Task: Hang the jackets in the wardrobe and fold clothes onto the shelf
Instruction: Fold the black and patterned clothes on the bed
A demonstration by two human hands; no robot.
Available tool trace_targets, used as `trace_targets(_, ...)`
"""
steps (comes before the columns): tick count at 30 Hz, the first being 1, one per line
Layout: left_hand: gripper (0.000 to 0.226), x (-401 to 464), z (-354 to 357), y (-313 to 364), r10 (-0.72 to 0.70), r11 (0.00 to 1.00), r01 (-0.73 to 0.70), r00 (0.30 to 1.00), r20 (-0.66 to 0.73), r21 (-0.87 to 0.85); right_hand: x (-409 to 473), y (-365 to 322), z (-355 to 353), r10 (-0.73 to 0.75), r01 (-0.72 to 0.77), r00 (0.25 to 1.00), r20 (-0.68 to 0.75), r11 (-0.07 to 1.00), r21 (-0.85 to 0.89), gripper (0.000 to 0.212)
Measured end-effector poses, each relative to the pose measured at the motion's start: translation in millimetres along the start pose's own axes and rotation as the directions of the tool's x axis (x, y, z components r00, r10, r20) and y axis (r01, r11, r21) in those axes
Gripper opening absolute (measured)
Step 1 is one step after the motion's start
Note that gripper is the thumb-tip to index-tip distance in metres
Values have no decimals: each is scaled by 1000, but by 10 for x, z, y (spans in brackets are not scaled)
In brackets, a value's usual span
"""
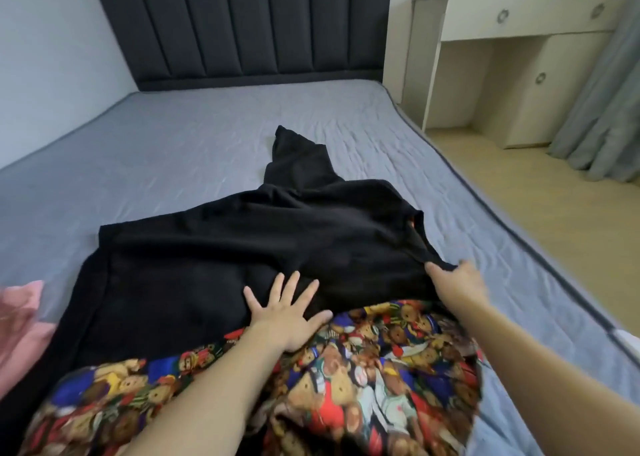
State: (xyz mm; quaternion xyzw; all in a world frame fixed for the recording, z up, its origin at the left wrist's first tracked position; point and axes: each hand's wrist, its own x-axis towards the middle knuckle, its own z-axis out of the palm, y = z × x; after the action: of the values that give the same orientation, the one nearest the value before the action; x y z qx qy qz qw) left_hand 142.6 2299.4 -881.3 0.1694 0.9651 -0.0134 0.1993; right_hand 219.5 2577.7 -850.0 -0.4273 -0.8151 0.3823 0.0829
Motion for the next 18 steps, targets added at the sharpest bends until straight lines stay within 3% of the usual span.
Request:
trace_targets(2, 72, -204, -189, 153, -4, 989, 18, 995, 98, -144, -343, 261, -69, 72, -88, 995, 72, 963, 256, 76)
trace_targets(3, 69, -386, -260, 211, 44, 953, 0, 990, 137, -302, -485, 332, -125, 99, -153, 983, 153, 904, 399, 74)
trace_targets(4, 64, -604, -304, 241, 118, 834, -7, 979, 166, -552, -594, 374, -189, 112, -234, 961, 254, 820, 523, 66)
trace_targets(5, 57, -864, -323, 242, 202, 609, 31, 960, 193, -792, -694, 404, -257, 118, -322, 924, 363, 752, 575, 57)
trace_targets(6, 50, -1144, -327, 218, 274, 384, 108, 935, 225, -917, -803, 438, -319, 107, -396, 876, 469, 715, 576, 48)
trace_targets(7, 51, -1384, -323, 182, 332, 247, 148, 915, 227, -958, -921, 457, -375, 78, -443, 823, 562, 708, 550, 44)
trace_targets(8, 58, -1568, -294, 124, 367, 186, 159, 904, 219, -970, -1036, 490, -418, 43, -463, 780, 625, 711, 529, 42)
trace_targets(12, 97, -1953, -65, -127, 476, 47, 134, 868, 140, -990, -1602, 696, -491, -93, -552, 627, 774, 649, 524, 48)
trace_targets(13, 100, -2041, -51, -177, 528, 64, 121, 838, 136, -991, -1755, 744, -491, -123, -586, 580, 806, 625, 516, 44)
trace_targets(14, 93, -2170, -46, -190, 547, 162, 73, 823, 151, -984, -1894, 779, -518, -145, -592, 557, 818, 621, 514, 40)
trace_targets(15, 80, -2260, -33, -163, 514, 359, -20, 839, 180, -933, -1959, 781, -518, -145, -578, 560, 816, 636, 510, 38)
trace_targets(17, 61, -2313, 31, -54, 347, 787, -207, 928, 138, -582, -1983, 710, -599, -118, -510, 635, 763, 678, 529, 32)
trace_targets(18, 53, -2348, 72, 47, 289, 896, -244, 955, 70, -370, -1986, 655, -686, -105, -470, 686, 720, 692, 549, 26)
